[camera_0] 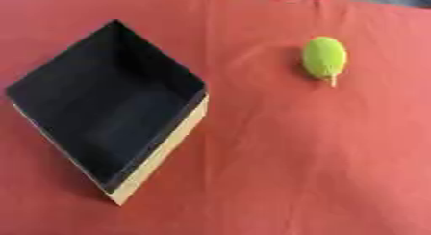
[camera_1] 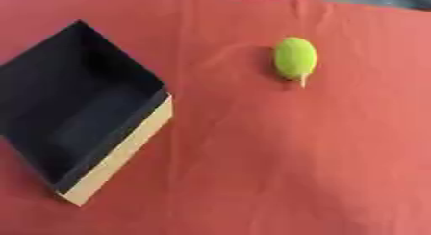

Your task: Pick up objects on the table and place them in the box.

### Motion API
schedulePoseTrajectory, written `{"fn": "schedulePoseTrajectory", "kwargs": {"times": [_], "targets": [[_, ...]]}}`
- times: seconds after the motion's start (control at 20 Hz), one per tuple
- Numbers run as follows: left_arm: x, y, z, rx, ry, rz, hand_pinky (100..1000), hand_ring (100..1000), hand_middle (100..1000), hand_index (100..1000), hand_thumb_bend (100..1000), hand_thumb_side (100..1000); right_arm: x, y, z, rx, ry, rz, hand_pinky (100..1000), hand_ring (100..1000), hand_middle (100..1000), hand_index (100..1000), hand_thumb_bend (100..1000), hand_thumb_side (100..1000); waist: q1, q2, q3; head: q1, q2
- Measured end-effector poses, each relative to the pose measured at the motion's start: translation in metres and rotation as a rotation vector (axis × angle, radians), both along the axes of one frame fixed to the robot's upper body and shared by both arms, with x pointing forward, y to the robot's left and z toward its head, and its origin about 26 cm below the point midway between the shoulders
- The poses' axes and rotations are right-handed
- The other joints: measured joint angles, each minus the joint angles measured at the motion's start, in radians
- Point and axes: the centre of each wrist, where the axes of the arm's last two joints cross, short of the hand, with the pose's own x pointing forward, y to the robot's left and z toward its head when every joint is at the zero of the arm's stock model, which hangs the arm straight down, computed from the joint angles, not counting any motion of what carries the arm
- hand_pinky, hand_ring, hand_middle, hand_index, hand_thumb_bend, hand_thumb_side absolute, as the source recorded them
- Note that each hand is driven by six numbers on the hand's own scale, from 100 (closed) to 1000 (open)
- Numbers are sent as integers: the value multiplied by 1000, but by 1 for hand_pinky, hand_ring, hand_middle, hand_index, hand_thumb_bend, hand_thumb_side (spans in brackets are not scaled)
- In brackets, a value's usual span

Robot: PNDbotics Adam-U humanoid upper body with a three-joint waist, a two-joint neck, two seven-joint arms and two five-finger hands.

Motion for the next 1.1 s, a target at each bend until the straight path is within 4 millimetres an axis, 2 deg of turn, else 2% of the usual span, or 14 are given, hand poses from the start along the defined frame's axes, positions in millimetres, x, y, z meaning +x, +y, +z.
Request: {"fn": "schedulePoseTrajectory", "kwargs": {"times": [0.35,0.45,0.5,0.6,0.8,0.9,1.0,1.1], "targets": [[-1,2,0,-2,0,5,669,553,554,679,151,100,0,-1,-1,-1,5,-6,766,838,638,798,100,100,-1,0,0,0,0],[-1,2,0,-1,-1,6,669,553,554,679,152,100,-1,-2,-1,-9,12,-10,778,867,692,834,100,100,-1,0,0,0,0],[-1,2,1,1,-1,7,669,553,554,679,152,100,0,-2,-3,-21,34,-15,783,877,712,844,146,100,-1,0,0,0,0],[-1,2,1,3,-3,9,669,553,554,679,155,100,1,-2,-8,-74,113,-35,797,905,758,866,243,100,-2,0,1,0,0],[-1,2,1,4,-3,9,669,553,554,679,154,100,4,1,-22,-238,345,-93,813,940,804,888,320,100,-2,0,6,-1,0],[-1,2,1,4,-4,8,670,553,554,679,151,100,5,4,-29,-318,471,-114,820,962,809,896,326,100,-2,0,10,-4,0],[-1,2,1,5,-2,8,670,552,553,679,147,100,7,7,-35,-381,586,-121,824,970,812,902,337,153,-3,0,15,-8,0],[0,3,1,8,1,7,670,552,553,679,146,100,8,10,-40,-422,679,-116,825,973,813,904,341,168,-3,0,18,-11,0]]}}
